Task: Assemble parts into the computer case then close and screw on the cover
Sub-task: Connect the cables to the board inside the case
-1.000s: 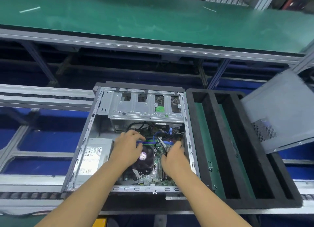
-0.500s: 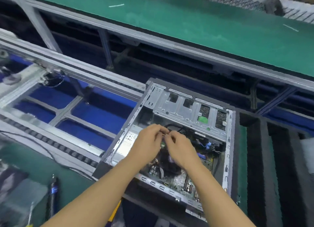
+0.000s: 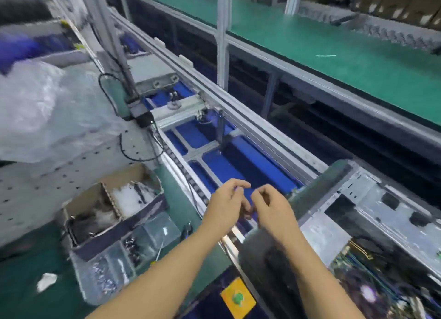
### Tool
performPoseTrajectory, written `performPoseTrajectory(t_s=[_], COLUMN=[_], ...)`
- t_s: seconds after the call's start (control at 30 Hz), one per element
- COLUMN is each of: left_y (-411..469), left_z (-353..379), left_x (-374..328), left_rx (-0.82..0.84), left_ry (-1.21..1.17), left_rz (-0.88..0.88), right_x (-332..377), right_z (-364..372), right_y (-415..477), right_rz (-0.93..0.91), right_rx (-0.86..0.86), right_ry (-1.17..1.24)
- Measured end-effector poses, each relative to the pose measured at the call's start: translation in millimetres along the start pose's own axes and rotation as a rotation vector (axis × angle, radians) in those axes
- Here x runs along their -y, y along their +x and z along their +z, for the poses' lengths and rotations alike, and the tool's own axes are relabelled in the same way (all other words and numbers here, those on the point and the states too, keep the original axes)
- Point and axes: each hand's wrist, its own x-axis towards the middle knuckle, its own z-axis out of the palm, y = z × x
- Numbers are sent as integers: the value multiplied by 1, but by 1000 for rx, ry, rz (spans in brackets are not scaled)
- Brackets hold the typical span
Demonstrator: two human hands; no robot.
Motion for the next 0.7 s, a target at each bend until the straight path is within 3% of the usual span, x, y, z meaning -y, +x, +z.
performPoseTrajectory(t_s=[0.17, 0.33, 0.53, 0.7], left_y=[14, 41, 85, 124], left_z=[-110, -227, -298, -300], left_x=[28, 82, 138, 177], left_rx=[-165, -281, -168, -122], left_ry=[178, 621, 1060, 1190], left_rz=[-74, -169, -312, -279], right_x=[54, 80, 82, 80], right_z=[94, 169, 223, 242], right_y=[21, 39, 59, 73], right_rz=[-55, 20, 153, 238], right_rx=[107, 216, 262, 272], right_ry=[-46, -16, 3, 12])
